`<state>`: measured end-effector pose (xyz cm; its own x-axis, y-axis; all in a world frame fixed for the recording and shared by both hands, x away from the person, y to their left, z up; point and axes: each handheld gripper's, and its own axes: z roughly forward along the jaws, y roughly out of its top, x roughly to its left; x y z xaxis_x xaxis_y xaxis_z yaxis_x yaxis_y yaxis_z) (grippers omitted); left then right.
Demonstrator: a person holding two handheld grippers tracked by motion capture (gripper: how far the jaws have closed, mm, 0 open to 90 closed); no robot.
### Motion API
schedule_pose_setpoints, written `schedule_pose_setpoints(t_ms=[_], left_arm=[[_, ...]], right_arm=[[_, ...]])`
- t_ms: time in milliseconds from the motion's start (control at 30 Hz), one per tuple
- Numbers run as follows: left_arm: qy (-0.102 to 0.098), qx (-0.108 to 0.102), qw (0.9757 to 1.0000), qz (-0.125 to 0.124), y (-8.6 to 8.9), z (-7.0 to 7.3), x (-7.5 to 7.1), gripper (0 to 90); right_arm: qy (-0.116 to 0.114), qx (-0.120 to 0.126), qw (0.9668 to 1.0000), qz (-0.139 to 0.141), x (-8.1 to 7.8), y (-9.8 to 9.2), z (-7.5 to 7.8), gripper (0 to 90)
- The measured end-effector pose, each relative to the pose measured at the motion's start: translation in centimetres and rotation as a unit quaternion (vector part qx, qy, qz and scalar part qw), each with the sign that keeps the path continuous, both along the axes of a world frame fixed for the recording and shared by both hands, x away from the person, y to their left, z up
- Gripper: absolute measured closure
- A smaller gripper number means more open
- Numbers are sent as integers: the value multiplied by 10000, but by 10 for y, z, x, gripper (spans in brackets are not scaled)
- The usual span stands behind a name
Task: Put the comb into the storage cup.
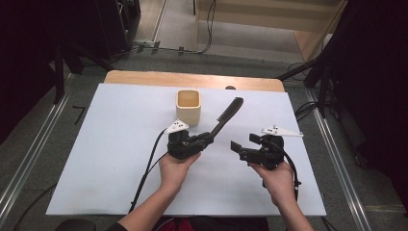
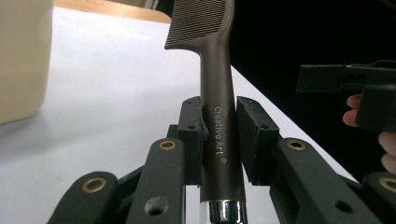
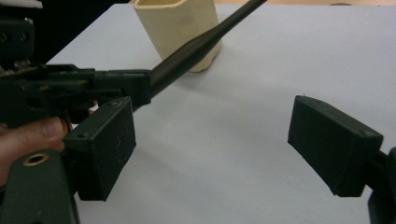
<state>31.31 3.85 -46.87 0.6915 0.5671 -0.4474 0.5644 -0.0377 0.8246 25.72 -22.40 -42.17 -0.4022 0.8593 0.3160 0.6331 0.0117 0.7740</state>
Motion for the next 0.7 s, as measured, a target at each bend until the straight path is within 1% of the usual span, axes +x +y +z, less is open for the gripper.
schedule_pose_setpoints(t_ms=[33, 133, 167, 300, 367, 400, 433, 467, 500, 533, 567, 667, 700], left_arm=[[-14, -6, 10000, 23, -2, -1, -1, 737], [-69, -45, 9999, 79, -6, -5, -3, 737], [-107, -85, 9998, 114, -9, -6, -4, 737], [-168, -80, 9997, 137, -13, -8, -5, 737], [-231, -119, 9995, 184, -16, -9, -6, 737], [-279, -134, 9993, 220, -17, -9, -6, 737], [-298, -167, 9992, 225, -18, -9, -6, 737], [-372, -196, 9988, 264, -20, -10, -7, 737], [-372, -196, 9988, 264, -20, -10, -7, 736], [-398, -213, 9986, 286, -22, -10, -7, 737], [-445, -224, 9983, 291, -23, -11, -7, 737], [-466, -251, 9981, 311, -25, -12, -8, 736], [-487, -253, 9980, 327, -26, -12, -8, 737]], right_arm=[[-6, 30, 10000, -39, 3, 3, 1, 134], [-35, 42, 10000, -63, 6, 5, 3, 135], [-20, 94, 9999, -99, 10, 7, 5, 135], [7, 151, 9997, -166, 14, 9, 6, 134], [34, 176, 9996, -210, 18, 10, 7, 134], [50, 228, 9994, -252, 21, 11, 8, 135], [50, 228, 9994, -252, 21, 11, 8, 135], [77, 250, 9992, -296, 24, 12, 8, 135], [100, 278, 9991, -316, 26, 12, 8, 135], [112, 307, 9989, -335, 27, 12, 8, 152], [142, 334, 9987, -363, 29, 13, 9, 187], [166, 402, 9982, -402, 32, 14, 9, 189], [230, 391, 9980, -441, 35, 16, 10, 201]])
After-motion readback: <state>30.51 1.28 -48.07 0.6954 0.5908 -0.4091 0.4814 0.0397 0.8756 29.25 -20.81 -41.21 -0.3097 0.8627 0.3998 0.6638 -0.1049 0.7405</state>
